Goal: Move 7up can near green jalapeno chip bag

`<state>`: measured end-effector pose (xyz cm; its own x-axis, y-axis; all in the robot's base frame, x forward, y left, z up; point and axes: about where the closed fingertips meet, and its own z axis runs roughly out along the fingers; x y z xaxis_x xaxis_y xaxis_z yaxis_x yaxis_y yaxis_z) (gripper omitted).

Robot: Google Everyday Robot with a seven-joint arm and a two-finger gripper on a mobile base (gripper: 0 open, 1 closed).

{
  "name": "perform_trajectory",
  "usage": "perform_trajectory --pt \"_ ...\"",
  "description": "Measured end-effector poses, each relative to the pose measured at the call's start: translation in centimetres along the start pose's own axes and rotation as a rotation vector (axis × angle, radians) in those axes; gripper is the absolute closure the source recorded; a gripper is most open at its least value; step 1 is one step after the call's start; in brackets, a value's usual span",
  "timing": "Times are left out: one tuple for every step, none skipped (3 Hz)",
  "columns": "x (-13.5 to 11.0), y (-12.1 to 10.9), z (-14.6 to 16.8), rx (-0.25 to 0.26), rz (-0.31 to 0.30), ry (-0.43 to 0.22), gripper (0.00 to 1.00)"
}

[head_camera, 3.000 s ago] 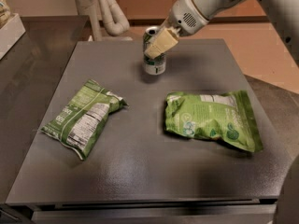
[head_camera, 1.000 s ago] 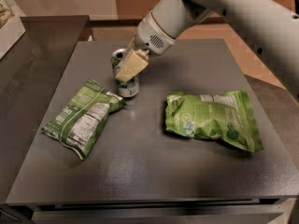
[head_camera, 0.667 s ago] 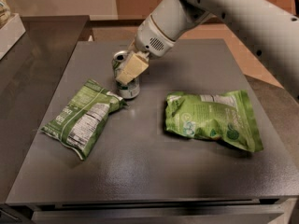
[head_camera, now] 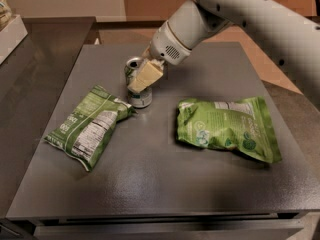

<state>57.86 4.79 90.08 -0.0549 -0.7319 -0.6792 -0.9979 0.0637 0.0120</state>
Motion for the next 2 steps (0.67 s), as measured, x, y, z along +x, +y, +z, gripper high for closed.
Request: perform_trajectory --pt "-0.10 0.08 0.20 -0.004 -0.002 0.001 0.00" --pt "-0.10 0.08 0.21 -0.004 -0.002 0.001 0.00"
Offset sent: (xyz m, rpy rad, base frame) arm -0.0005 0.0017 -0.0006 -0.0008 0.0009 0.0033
